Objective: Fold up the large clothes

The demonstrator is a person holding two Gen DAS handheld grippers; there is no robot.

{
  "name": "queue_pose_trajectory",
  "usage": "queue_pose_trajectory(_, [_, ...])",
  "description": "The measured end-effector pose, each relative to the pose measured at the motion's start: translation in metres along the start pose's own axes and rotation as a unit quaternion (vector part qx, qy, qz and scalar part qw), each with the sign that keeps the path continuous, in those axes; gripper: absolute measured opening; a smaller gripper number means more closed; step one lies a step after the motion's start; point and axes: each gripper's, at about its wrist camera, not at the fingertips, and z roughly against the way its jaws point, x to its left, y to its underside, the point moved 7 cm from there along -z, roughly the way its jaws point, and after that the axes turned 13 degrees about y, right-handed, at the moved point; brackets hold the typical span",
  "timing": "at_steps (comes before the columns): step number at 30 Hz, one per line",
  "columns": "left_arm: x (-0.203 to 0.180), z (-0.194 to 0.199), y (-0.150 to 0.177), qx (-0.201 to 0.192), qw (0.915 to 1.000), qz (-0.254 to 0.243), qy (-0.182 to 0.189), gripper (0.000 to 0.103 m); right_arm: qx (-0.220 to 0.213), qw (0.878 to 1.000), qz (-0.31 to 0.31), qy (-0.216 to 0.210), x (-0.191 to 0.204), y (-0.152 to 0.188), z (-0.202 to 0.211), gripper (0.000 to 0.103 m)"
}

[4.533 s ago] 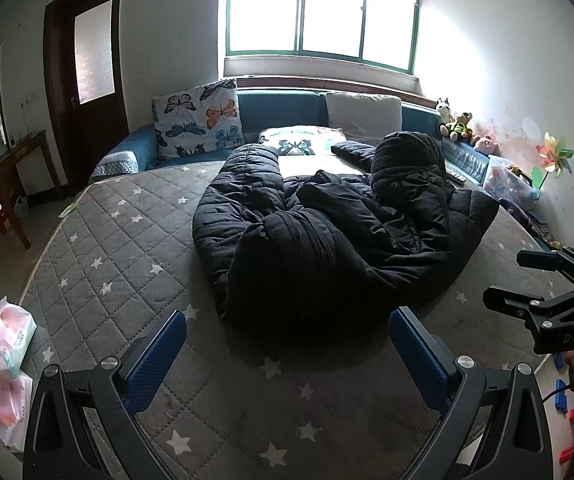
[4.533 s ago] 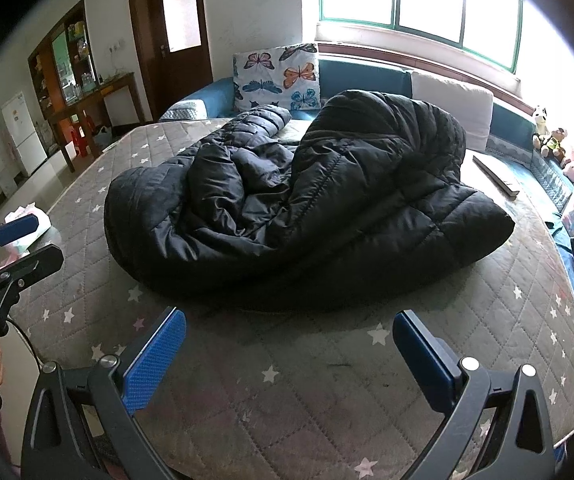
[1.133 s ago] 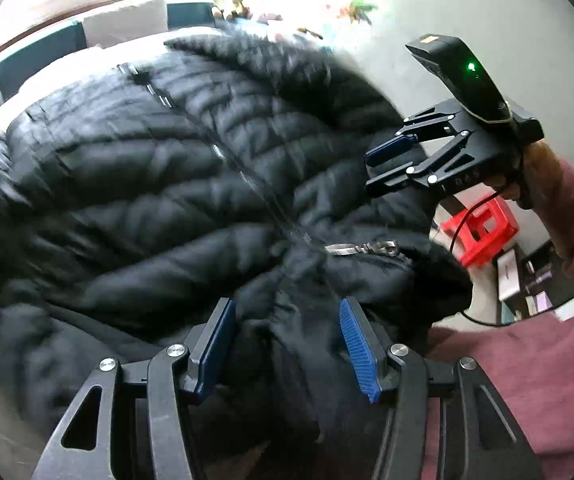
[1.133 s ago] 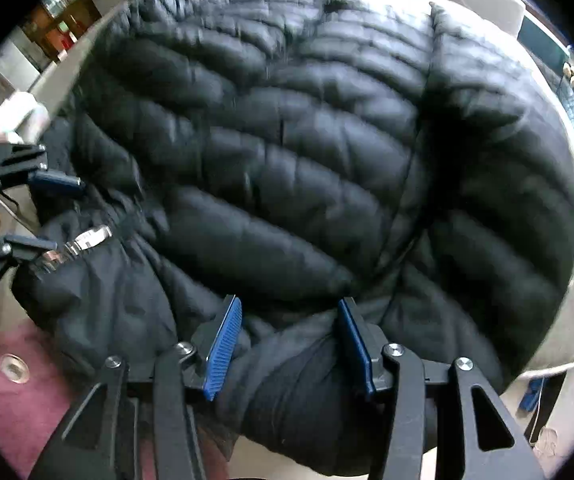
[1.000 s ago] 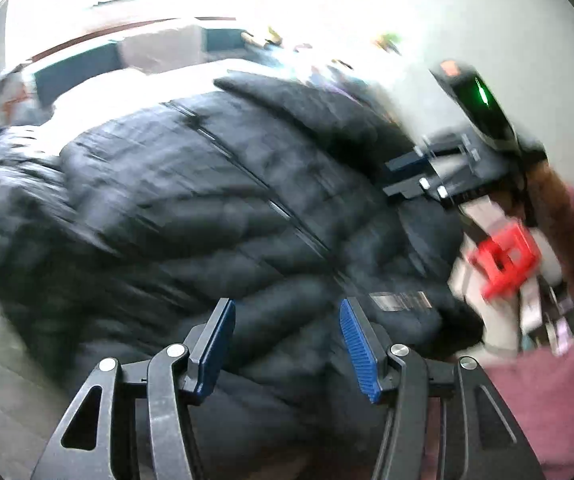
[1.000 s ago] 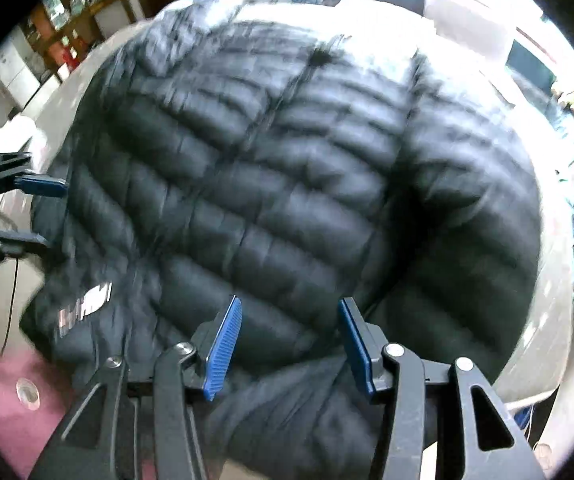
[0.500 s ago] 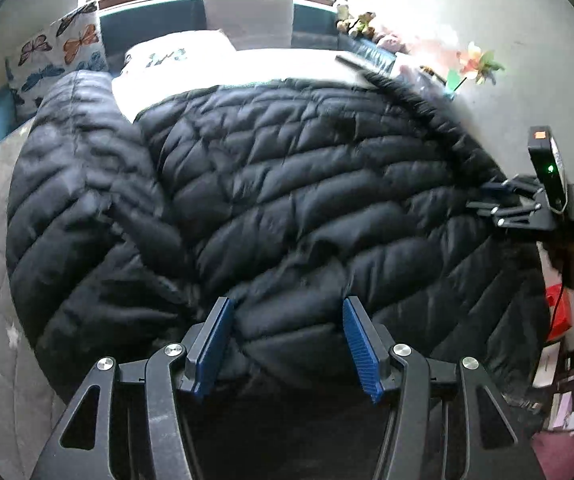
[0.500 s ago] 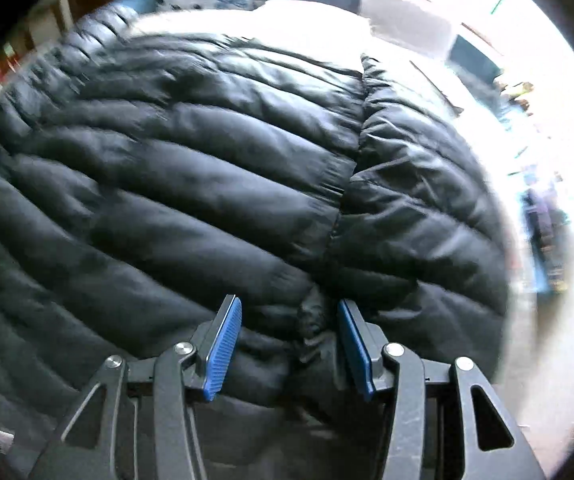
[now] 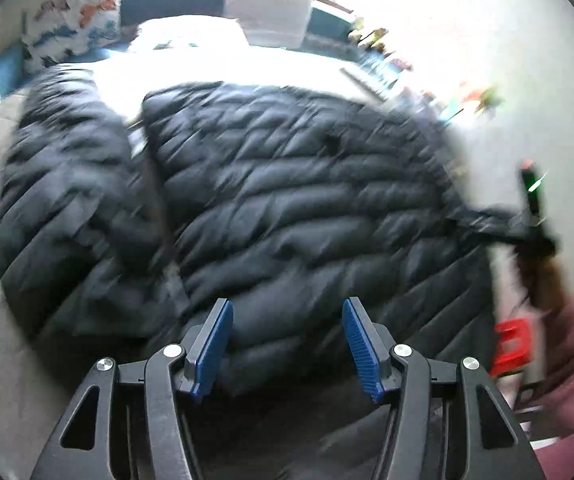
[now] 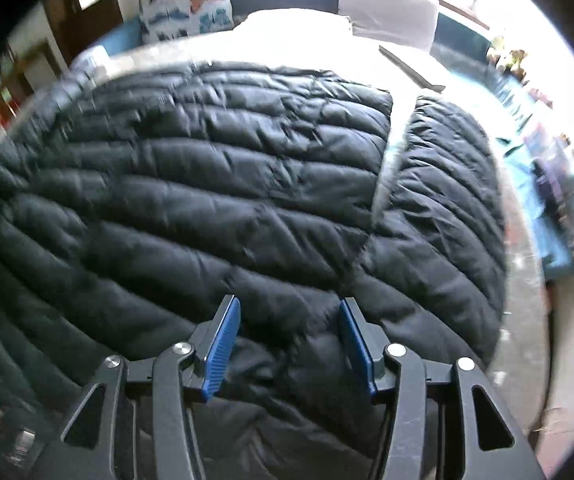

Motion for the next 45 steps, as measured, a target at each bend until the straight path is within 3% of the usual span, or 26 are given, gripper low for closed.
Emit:
queue_pose_trajectory(5, [0.028,-0.024,-0.036,-0.003,0.9982,0.056,-0.017,0.061,0.013,0.998,-0.032,-0.052,0.003,-0.009,-0.005,0.063])
queue_pose_trajectory(8, [0.051,-0.034,-0.041,0.003,0.9955,0.072,-0.062,0.061,0.023,0.998,-0.031,-0.045,0.003,-0.014,-0.009,0.065])
queue_pose_trajectory(14, [0.074,-0.043,-0.037,0.008,0.9924,0.062,-0.106,0.063,0.048,0.998,-0.032,-0.035,-0.007,-0.019,-0.033,0.065])
queue_pose_trajectory(20, [0.094,-0.053,-0.044,0.005,0.9904,0.089,-0.106,0.067,0.041,0.998,-0.033,-0.024,-0.015,-0.027,-0.039,0.067])
queue_pose_trajectory(22, [0.099,-0.057,-0.046,0.006,0.9900,0.104,-0.094,0.067,0.034,0.999,-0.026,-0.007,-0.018,-0.030,-0.043,0.081])
queue_pose_trajectory(25, [0.097,-0.061,-0.049,0.006,0.9917,0.099,-0.081,0.067,0.050,0.998,-0.021,-0.021,-0.020,-0.029,-0.058,0.084])
queue_pose_trajectory(27, [0.094,-0.063,-0.050,0.002,0.9929,0.082,-0.087,0.064,0.050,0.997,-0.036,-0.051,-0.026,-0.028,-0.060,0.087])
queue_pose_trajectory(29, [0.092,-0.065,-0.050,-0.005,0.9926,0.060,-0.105,0.046,0.044,0.994,-0.057,-0.077,-0.031,-0.029,-0.059,0.086])
queue_pose_trajectory(31, [0.092,-0.061,-0.050,-0.021,0.9920,0.051,-0.113,0.033,0.036,0.994,-0.057,-0.082,-0.030,-0.029,-0.056,0.068])
queue_pose_trajectory(34, [0.093,-0.046,-0.048,-0.061,0.9899,0.063,-0.112,0.023,0.026,0.998,-0.037,-0.048,-0.024,-0.027,-0.045,0.042])
queue_pose_trajectory(36, [0.088,-0.031,-0.049,-0.088,0.9864,0.052,-0.129,0.021,0.009,0.999,-0.020,-0.031,-0.019,-0.029,-0.034,0.023])
queue_pose_trajectory(40, [0.083,0.005,-0.054,-0.128,0.9785,0.039,-0.157,0.020,-0.031,0.999,-0.002,-0.030,0.004,-0.052,-0.006,0.017])
queue_pose_trajectory(45, [0.104,0.056,-0.073,-0.173,0.9651,0.053,-0.189,0.019,-0.080,0.996,0.016,-0.043,0.048,-0.096,0.009,0.016])
